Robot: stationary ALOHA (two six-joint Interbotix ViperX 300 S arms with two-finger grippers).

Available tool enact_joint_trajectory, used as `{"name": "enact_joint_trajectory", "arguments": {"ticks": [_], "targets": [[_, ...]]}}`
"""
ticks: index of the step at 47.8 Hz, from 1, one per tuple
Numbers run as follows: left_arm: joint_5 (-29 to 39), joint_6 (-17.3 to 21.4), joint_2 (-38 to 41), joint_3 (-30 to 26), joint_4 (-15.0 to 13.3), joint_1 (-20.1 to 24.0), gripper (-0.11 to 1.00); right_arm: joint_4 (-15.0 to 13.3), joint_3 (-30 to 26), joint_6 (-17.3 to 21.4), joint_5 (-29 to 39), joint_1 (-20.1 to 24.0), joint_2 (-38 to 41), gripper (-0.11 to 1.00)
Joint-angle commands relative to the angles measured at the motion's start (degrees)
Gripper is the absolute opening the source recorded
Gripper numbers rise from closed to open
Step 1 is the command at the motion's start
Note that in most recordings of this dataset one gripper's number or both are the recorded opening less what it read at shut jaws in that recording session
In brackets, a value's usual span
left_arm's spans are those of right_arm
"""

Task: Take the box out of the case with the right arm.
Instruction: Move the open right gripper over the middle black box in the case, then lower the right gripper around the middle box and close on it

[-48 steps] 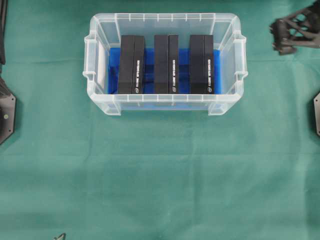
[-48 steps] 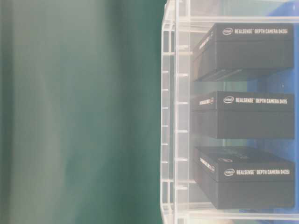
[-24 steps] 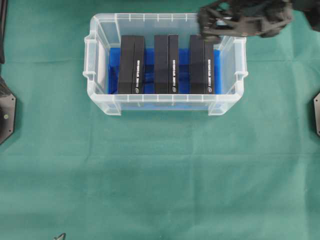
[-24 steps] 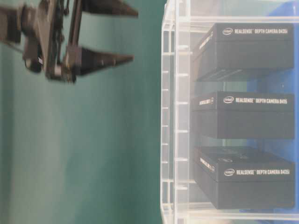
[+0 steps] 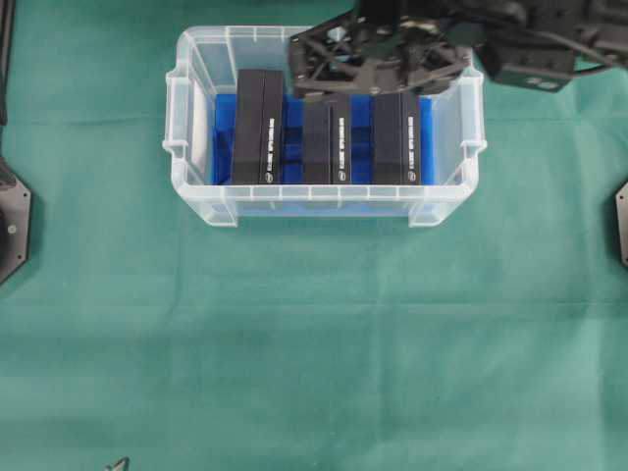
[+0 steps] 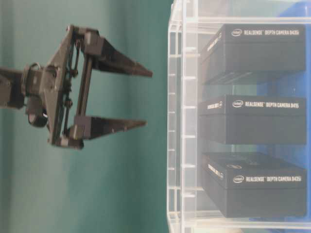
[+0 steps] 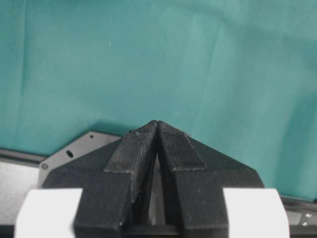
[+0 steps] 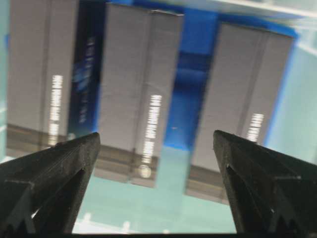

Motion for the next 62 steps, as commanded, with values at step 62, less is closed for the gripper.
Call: {"name": "enact_joint_trajectory", "arguments": {"ticks": [62], "targets": [[1.76,0.09,-0.09,-0.97,0.18,0.18,0.08,0.09,-7.29,0.09,0.18,0.53,3.96,0.94]]}}
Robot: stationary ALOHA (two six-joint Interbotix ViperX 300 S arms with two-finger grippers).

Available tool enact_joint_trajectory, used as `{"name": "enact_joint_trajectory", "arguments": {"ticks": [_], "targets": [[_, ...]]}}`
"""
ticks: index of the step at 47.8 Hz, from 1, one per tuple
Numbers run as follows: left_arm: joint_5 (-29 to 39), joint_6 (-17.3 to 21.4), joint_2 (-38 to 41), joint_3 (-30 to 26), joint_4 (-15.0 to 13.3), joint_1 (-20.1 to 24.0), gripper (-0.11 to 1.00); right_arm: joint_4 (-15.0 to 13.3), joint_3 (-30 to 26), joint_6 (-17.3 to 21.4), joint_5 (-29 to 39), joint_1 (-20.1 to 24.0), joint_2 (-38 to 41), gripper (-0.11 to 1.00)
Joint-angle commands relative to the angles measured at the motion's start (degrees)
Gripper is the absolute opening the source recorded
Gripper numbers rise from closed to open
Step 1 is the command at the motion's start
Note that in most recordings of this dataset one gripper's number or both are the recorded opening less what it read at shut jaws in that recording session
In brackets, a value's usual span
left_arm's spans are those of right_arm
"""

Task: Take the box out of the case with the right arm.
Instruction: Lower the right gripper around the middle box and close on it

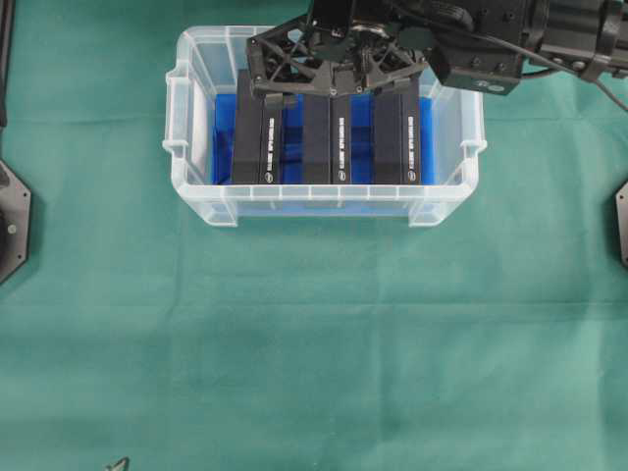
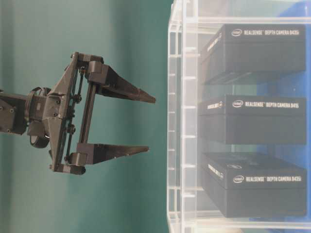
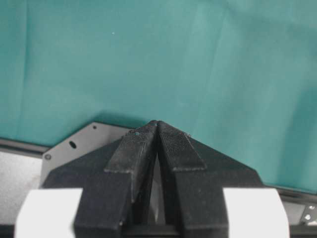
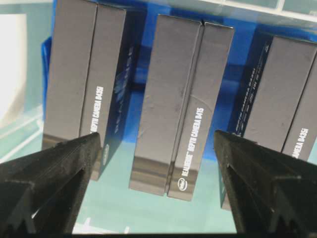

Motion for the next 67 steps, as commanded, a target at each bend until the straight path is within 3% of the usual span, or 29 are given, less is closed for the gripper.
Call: {"name": "enact_joint_trajectory", "arguments": {"ticks": [1,67], "targets": [[0.09,0.00,-0.09,-0.97,0.18,0.18,0.08,0.00,-0.97,0.09,0.09,0.18,-0.88,0.94],[0.09,-0.09,-0.09,-0.97,0.18,0.18,0.08,0.44,1.14,0.70,-0.70,0.18,1.85,0.94]]}}
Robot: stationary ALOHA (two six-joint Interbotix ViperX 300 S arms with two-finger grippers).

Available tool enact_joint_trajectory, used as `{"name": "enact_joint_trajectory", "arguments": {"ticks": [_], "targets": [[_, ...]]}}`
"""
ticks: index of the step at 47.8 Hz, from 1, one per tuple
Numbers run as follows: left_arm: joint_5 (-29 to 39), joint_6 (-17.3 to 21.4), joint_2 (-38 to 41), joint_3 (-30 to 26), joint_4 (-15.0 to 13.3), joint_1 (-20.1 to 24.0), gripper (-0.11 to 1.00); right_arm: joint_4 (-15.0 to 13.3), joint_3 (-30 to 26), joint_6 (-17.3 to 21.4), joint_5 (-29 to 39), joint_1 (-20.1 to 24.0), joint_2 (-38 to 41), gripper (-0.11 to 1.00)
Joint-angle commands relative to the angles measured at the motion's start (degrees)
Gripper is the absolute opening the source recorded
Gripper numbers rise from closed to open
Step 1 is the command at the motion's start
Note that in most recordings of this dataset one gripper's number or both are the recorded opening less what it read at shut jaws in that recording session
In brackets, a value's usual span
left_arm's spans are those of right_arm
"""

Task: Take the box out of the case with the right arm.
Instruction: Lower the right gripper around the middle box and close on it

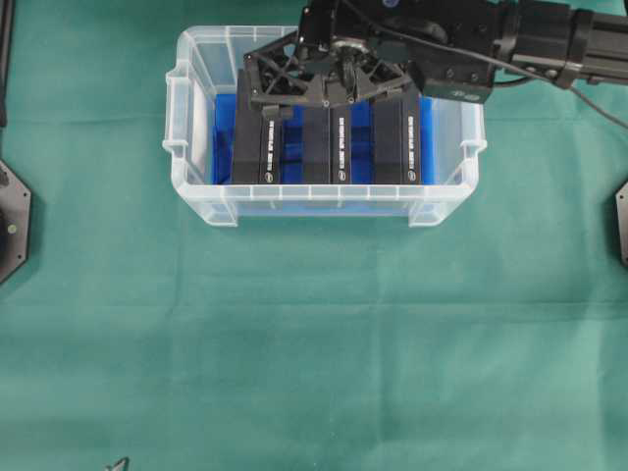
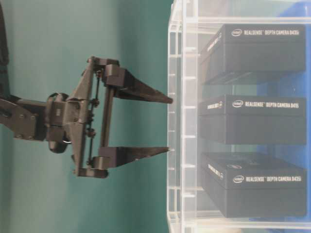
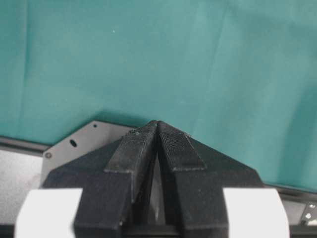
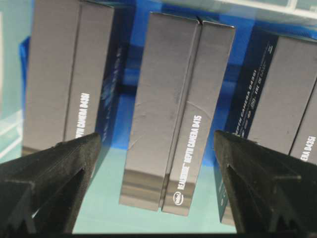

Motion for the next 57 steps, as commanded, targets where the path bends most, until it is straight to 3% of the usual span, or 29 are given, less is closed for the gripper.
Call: {"name": "enact_joint_trajectory", "arguments": {"ticks": [1,36,57], "targets": [[-0.18,0.00,-0.09,-0.88,0.18,0.18,0.08,0.18,0.26,0.53,-0.70,0.09,-0.88,0.94],[-0.18,-0.09,-0.09,-0.79,0.18,0.18,0.08,1.93,11.95,2.64,-13.27,-1.14,-0.70,0.94],[-0.18,0.00,0.00,-0.79,0.18,0.18,0.08,2.90,12.74,2.64,-15.29,-1.14,-0.26,0.94]]}}
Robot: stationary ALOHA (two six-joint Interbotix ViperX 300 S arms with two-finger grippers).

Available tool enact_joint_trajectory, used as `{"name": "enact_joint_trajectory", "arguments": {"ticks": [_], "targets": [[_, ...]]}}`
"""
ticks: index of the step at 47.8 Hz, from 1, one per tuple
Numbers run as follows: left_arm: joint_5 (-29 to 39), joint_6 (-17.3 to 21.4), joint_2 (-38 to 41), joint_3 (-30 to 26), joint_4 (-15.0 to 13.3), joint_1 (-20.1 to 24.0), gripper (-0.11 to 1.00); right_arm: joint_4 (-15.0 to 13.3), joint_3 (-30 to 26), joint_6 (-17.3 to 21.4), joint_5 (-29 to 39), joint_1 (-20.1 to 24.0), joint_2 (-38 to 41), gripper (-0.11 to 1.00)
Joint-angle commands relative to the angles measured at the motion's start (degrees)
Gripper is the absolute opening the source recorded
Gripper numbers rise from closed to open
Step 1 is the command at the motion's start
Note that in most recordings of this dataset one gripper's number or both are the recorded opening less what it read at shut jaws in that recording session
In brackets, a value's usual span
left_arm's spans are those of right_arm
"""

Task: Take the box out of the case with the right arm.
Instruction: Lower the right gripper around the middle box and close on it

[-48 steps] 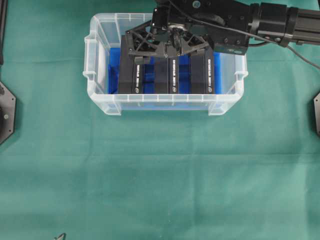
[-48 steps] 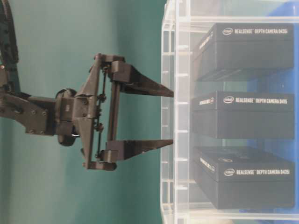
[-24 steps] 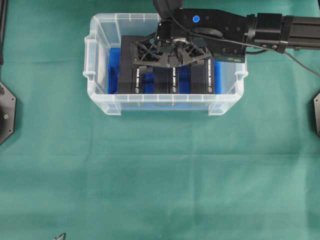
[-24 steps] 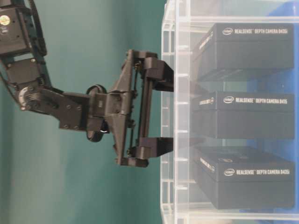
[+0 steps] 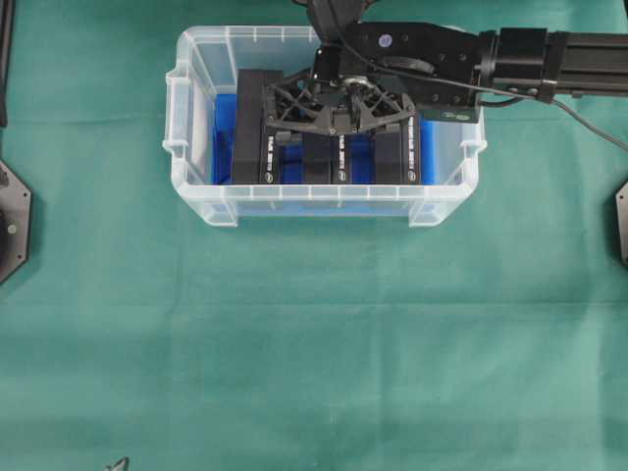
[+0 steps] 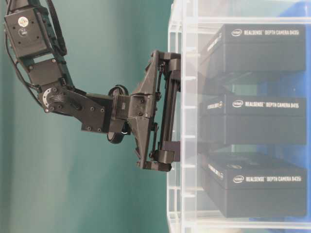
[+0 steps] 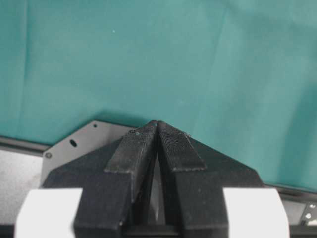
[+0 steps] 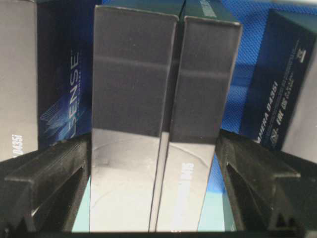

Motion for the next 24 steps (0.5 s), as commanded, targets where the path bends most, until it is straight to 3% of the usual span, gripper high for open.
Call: {"name": "enact_joint_trajectory", "arguments": {"ticks": [1,15,21,24], "targets": [[-0.18,0.00,-0.09,-0.79,0.18,0.18,0.08,0.18,-0.44,-0.09,-0.26,0.09,-1.05,0.94],[-0.18,0.00,-0.09,-0.79,0.18,0.18,0.08,1.76,-0.62,-0.09,-0.09,0.18,-1.05,0.88],[-0.18,0.00,-0.09,-0.79,0.18,0.18,0.08,1.85,-0.62,0.09,0.09,0.18,-1.05,0.70],[-0.18,0.00,-0.18,-0.70,0.18,0.18,0.08,1.93,-0.70,0.09,0.09,0.18,-0.97,0.67]]}}
